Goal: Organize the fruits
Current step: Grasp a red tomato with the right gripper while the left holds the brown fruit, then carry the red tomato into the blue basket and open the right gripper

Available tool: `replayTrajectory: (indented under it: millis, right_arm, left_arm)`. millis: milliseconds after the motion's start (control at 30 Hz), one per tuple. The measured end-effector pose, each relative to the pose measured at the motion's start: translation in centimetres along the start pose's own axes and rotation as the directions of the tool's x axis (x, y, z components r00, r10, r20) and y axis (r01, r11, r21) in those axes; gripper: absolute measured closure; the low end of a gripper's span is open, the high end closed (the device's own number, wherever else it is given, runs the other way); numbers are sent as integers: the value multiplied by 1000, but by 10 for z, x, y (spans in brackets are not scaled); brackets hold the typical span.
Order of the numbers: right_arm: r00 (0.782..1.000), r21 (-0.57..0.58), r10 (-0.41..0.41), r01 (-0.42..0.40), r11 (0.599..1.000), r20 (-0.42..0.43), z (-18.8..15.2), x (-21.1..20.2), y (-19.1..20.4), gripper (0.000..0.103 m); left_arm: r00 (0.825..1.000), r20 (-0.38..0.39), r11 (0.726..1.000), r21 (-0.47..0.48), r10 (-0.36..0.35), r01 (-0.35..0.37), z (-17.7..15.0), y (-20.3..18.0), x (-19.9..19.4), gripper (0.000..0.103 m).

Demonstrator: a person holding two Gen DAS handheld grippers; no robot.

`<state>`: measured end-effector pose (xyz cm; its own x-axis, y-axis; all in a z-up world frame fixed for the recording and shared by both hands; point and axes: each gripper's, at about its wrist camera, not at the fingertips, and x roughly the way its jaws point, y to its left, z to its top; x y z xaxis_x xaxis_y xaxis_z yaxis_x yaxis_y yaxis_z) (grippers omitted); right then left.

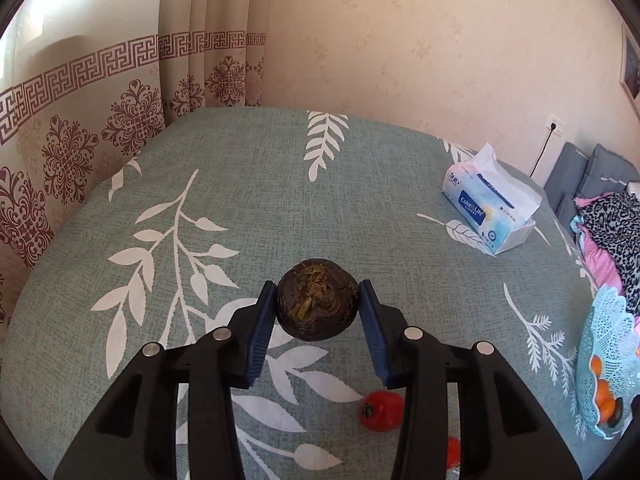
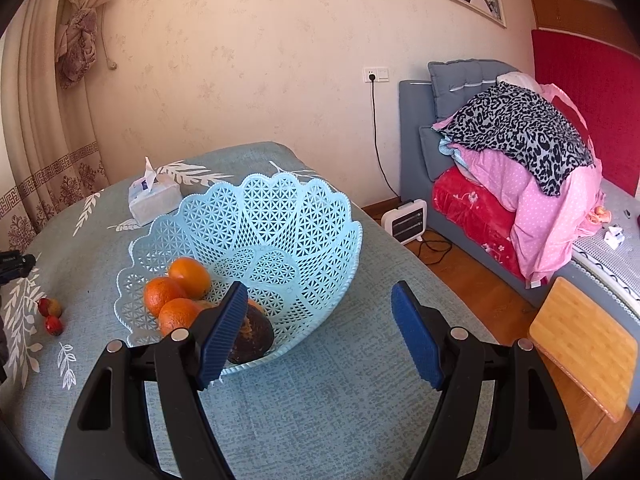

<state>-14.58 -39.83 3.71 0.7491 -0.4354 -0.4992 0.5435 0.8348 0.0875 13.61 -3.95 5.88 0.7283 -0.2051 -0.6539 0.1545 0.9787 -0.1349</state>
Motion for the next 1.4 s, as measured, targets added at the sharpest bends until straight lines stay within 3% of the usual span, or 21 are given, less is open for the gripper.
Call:
replayTrajectory:
  millis: [133,267,367,467,600,667,833,1000,1067,1200,1400]
  right_arm:
    - [997,-53,72,-71,996,21,5,-17,33,27]
    - [974,-155,225,-223,962,-8,10,-25,91,27]
    - [933,-184,345,-359,915,-105,9,-16,132,27]
    - [885,-209,415,-455,866,-209,1,-4,174,27]
    - [835,-248,453,-532,809,-313,-13,9,223,30]
    - [810,-251,465,-563,788,-357,-18,14,240,37]
    - [757,-228,478,-612,757,-445,-24,31,274,47]
    - [751,-252,452,-612,750,-481,-30,46,297,60]
    - [762,-266,429,-596,758,-485,-31,51,302,61]
    - [767,-268,394,-574,774,-506,-35,62,305,74]
    - [783,-285,386,-561,777,-489,-32,50,303,75]
  left_arm:
    - [999,43,1000,-18,-5,6,5,6,-20,61]
    - [997,73,999,-38,-10,13,9,13,-33,61]
    - [996,85,998,-62,-9,14,12,20,-39,61]
    - [995,95,997,-82,-8,16,14,27,-44,61]
    - [993,117,996,-90,22,-11,17,34,-48,61]
    - [993,117,995,-102,12,0,18,38,-50,61]
    - [991,134,993,-116,4,12,20,43,-57,61]
    - [990,143,992,-128,-3,22,22,45,-61,61]
    - [990,143,991,-130,-5,24,22,46,-62,61]
    - [989,149,990,-138,-9,30,22,48,-65,61]
    - [987,161,990,-139,-14,37,23,48,-70,61]
